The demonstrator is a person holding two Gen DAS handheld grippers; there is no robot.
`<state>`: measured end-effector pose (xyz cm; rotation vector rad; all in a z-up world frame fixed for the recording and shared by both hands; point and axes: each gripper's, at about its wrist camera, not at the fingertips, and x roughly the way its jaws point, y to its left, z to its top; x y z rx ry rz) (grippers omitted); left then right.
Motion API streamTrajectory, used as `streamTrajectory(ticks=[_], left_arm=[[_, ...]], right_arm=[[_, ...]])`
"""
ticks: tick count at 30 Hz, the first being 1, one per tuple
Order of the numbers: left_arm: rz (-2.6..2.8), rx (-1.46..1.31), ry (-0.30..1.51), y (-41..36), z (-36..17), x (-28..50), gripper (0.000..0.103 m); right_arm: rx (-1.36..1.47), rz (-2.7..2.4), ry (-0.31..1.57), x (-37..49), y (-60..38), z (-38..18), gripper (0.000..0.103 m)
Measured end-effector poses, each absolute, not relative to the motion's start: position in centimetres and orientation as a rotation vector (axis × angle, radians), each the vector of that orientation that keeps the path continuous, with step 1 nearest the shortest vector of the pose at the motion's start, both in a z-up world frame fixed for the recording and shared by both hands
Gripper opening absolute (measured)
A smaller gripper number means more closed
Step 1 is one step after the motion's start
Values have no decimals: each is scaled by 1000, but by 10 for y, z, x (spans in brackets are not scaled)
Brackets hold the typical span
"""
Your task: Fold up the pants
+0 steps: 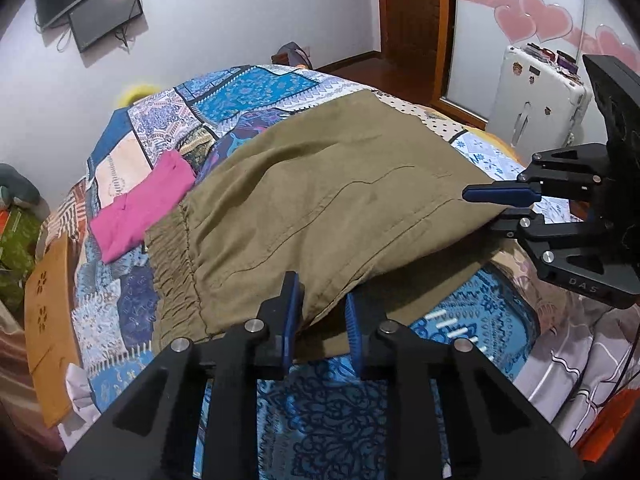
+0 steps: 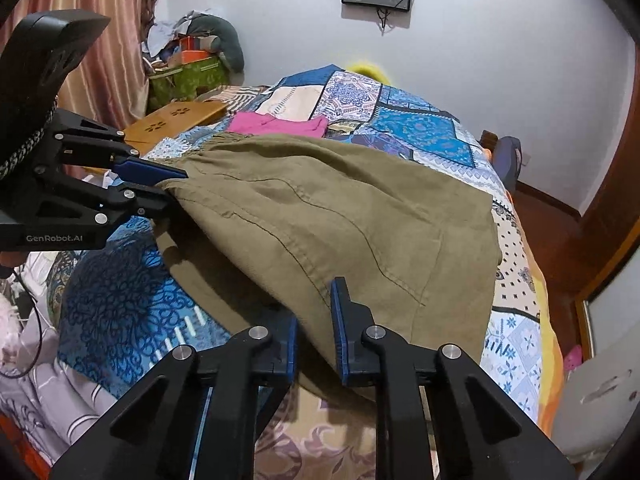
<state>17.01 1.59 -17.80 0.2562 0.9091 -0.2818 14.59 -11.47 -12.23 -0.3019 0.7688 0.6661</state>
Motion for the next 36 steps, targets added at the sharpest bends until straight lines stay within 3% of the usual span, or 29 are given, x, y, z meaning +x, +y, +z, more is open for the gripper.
streamTrajectory(ticks=[8,13,16,22,27,36], left_arm=[[-247,231,989,20,-194,162,25],[-254,144,970,37,-172,150,41],[-230,115,894,44,-151,146,61],[-182,21,877,58,-148,172,62],[-125,10,962,66,-187,196,62],[-84,-63,976,105,-214,181,66]], right_arm=[[-211,749,926,145,-124,-129,26],[-121,778,913,139,-132,-110,27],[-87,788,857,140,-129,-96,42],[-32,772,860,161,-103,-106,42],[-4,746,965,173,-87,-142,42],[-45,688,980,161,-130,-150,42]])
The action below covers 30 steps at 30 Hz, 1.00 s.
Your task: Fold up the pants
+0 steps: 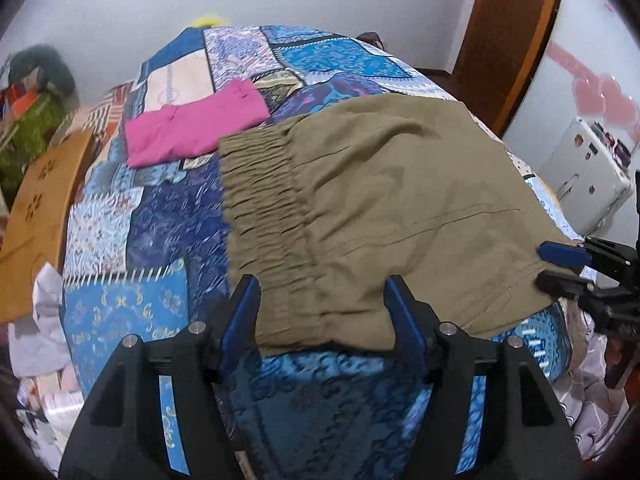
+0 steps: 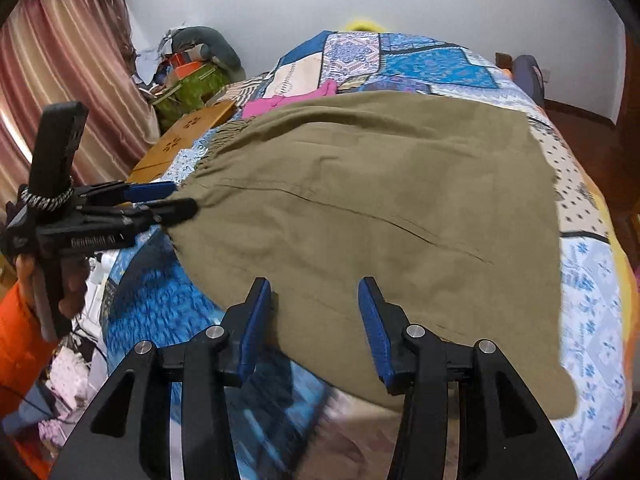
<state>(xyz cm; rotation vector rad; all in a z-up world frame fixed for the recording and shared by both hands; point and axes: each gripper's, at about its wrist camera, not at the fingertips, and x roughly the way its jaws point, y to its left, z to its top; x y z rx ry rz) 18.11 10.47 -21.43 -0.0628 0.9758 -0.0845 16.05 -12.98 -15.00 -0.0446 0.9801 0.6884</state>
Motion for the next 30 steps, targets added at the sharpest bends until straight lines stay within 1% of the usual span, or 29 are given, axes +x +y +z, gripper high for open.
streamTrajectory(ticks=[3,5,7,8,10,12,16,17,22,24,26,30], left_arm=[[-87,-95,979,115,-217,174,69],[-83,-107,981,117,-218,171,71],[-72,-111,989,119,-221,170,73],[-72,-116,991,120,-223,169,73],[-71,-125,988,120,-224,167,74],[-68,-127,986,121,-225,165,75],[-66,-124,998,120,-221,166,74],[-68,-107,995,120,-216,166,74],[-61,-55,949,121,-186,168,73],[-63,-55,925,123,-173,173,73],[-62,-61,908,126,-163,183,73],[-27,-70,902,132,-156,216,73]], right_arm=[[-5,632,1003,161,-162,-156,42],[68,646,1026,160,-182,-160,36],[59,560,1039,157,-198,-163,35],[16,516,1041,155,-202,-165,37],[46,521,1046,153,-215,-171,40],[86,513,1060,151,-225,-174,40],[19,495,1052,147,-216,-170,41],[12,495,1055,147,-215,-167,44],[12,487,1043,158,-219,-153,44],[6,478,1016,164,-221,-144,49],[5,482,980,170,-224,-137,52],[-14,474,930,192,-224,-126,52]])
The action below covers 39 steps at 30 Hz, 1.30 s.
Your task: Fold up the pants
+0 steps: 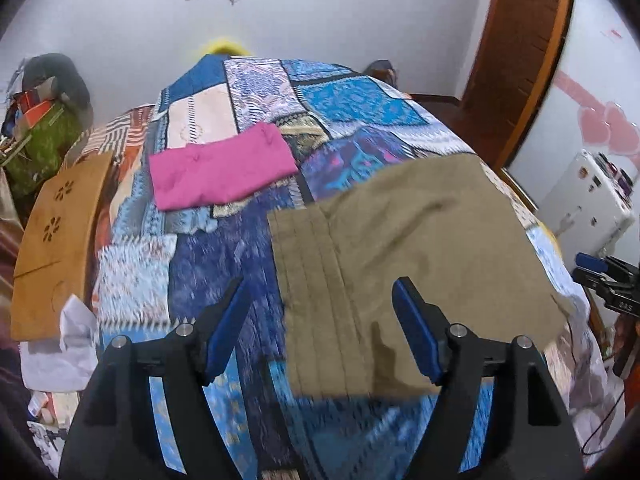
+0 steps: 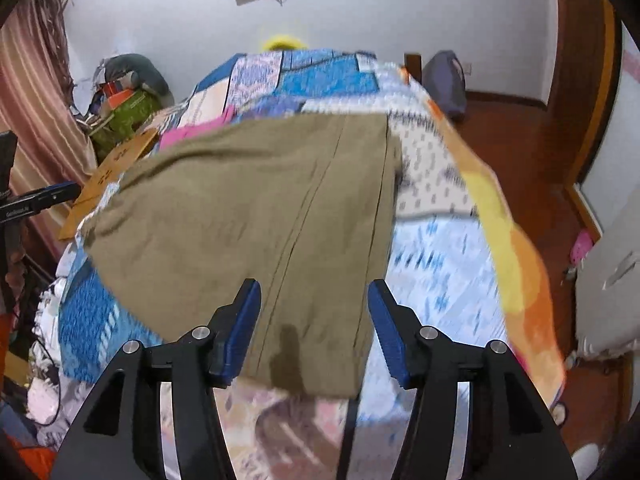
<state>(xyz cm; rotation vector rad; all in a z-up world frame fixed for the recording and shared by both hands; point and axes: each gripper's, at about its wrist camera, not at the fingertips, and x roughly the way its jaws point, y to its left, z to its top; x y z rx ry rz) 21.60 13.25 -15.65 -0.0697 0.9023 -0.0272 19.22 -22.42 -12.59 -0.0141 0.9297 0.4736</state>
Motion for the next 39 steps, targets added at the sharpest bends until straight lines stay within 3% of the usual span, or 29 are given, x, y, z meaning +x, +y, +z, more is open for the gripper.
streamTrajectory(ticks=[11,26,28,30,39], left_arm=[[18,-69,947,146,-184,299,73],[-13,-110,988,153,-219,332,73],[0,-95,990,152,-222,335,73],[30,-93,1000,154,-226,339,72],[92,-201,1050,172,-249,348,72]], right_arm=[[-69,466,858,280,-208,-119,52],[-22,400,953,395,-200,-178,52],[-2,413,963,401,-198,-183,44],[-35,426,1000,406,-189,-193,30],[-119,430,992,404,-184,-203,25]])
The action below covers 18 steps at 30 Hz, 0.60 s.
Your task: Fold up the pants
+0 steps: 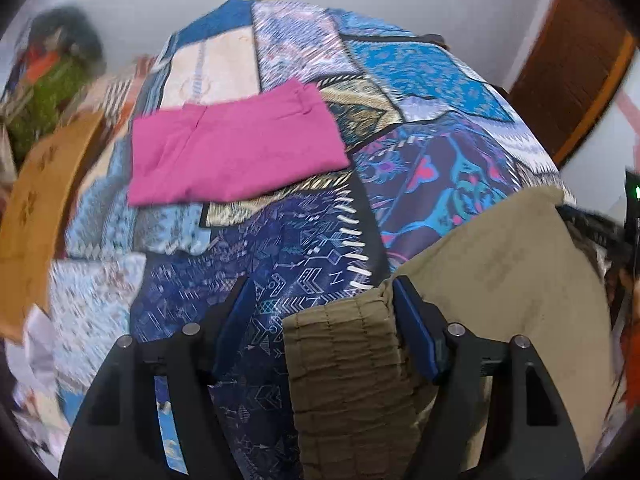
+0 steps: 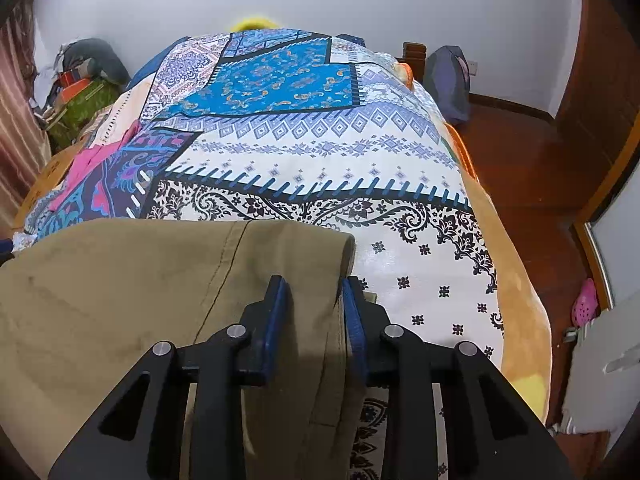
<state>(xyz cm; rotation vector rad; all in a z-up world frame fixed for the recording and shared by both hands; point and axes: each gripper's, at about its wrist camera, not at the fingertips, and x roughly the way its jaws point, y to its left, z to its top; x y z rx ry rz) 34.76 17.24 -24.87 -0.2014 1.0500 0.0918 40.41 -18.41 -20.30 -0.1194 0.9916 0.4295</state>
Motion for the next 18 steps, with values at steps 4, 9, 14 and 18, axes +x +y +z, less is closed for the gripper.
streamTrajectory(ticks=[4,9,14,18], left_arm=[[90,-305,1065,184,-258,347,75],[98,-254,1032,176,-243,337,75],[114,-191,946,167,-205,314,76],[115,-132,884,161,-169,291,79]], right_arm=[[-175,402,995,406,-176,-204,25],[-203,371,1028,411,-175,-194,41],[-177,369,1024,396,-182,-164,52],[-136,413,969,367,-183,-130,52]])
